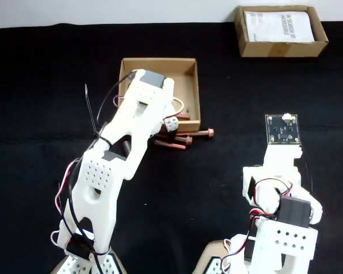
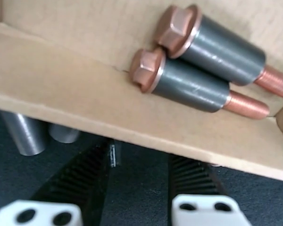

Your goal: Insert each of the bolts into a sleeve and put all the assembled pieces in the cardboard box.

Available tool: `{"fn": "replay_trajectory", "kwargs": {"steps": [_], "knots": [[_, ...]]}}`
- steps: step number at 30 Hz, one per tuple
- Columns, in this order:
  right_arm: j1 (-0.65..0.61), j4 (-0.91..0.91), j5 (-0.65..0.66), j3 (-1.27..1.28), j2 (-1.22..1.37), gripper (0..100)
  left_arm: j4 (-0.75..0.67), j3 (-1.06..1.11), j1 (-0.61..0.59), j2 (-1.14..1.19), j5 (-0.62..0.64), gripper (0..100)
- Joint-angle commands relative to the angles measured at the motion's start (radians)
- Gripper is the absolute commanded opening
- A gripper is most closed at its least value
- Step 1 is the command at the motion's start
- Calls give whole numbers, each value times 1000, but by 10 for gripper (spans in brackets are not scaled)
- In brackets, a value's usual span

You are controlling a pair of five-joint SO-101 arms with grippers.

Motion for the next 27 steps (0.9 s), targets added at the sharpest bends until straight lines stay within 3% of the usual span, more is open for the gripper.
{"fn": "replay_trajectory", "kwargs": {"steps": [1,10,17,19,22,27], "knots": [[4,-13,3,-5,-15,6,26,22,-56,18,3,147],[4,-5,3,-13,-15,6,34,67,-76,48,5,147],[4,45,78,-15,-21,6,35,111,-74,50,5,146],[4,56,78,-16,-21,6,35,111,-71,51,5,120],[4,56,78,-16,-22,6,37,116,-70,54,0,1],[4,58,80,-16,-22,6,40,130,-71,53,-3,34]]}}
